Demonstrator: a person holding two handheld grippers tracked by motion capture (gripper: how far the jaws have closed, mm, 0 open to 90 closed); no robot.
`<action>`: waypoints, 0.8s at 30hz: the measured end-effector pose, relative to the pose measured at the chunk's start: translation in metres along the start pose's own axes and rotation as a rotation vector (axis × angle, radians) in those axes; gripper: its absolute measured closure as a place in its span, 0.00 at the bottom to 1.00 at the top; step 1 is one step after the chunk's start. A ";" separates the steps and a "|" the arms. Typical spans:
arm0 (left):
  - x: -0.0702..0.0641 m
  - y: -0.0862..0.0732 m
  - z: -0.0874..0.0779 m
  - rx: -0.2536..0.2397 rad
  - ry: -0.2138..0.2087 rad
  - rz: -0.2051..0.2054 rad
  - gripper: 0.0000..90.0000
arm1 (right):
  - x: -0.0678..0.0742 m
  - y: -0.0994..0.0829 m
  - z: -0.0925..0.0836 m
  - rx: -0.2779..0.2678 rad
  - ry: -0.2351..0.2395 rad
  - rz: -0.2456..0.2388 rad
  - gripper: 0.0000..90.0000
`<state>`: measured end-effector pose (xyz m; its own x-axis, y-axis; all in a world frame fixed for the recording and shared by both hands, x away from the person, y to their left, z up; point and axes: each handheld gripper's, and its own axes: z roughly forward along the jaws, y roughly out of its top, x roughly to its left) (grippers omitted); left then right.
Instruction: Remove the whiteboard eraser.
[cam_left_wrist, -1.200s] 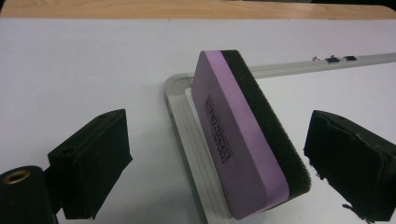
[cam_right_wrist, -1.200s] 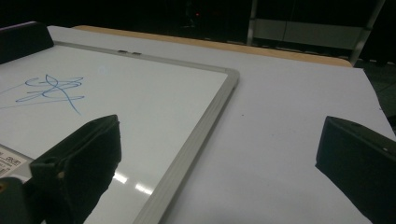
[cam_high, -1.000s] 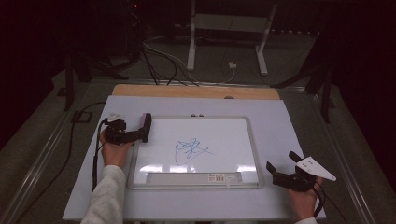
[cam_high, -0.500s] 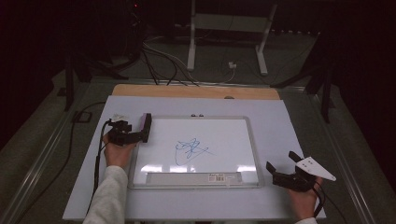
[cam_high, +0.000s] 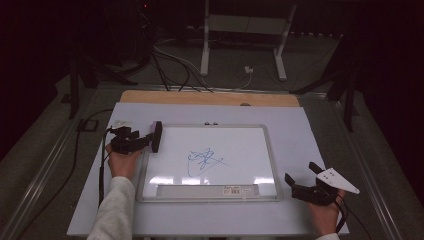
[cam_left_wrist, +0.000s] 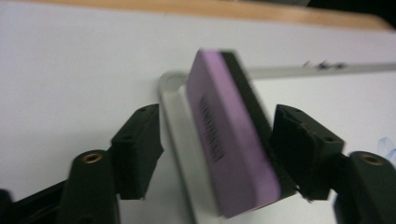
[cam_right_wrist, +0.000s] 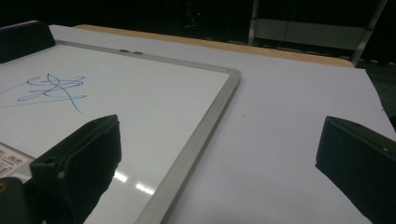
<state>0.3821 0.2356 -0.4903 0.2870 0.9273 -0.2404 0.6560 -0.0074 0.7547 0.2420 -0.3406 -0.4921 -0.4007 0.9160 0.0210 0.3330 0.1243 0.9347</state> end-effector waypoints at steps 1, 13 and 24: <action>0.000 -0.001 0.001 -0.003 -0.009 -0.009 0.41 | 0.000 0.000 0.000 0.000 0.000 0.000 0.00; -0.009 -0.003 0.012 0.020 -0.116 -0.044 0.48 | -0.001 0.000 -0.001 -0.003 0.001 0.000 0.00; -0.014 -0.004 0.018 0.054 -0.128 -0.031 0.49 | 0.000 0.001 -0.001 -0.003 0.003 0.001 0.00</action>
<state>0.3879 0.2156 -0.5003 0.3505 0.8722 -0.3413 0.7016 -0.0031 0.7125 0.2414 -0.3410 -0.4912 -0.4034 0.9147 0.0227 0.3307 0.1226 0.9358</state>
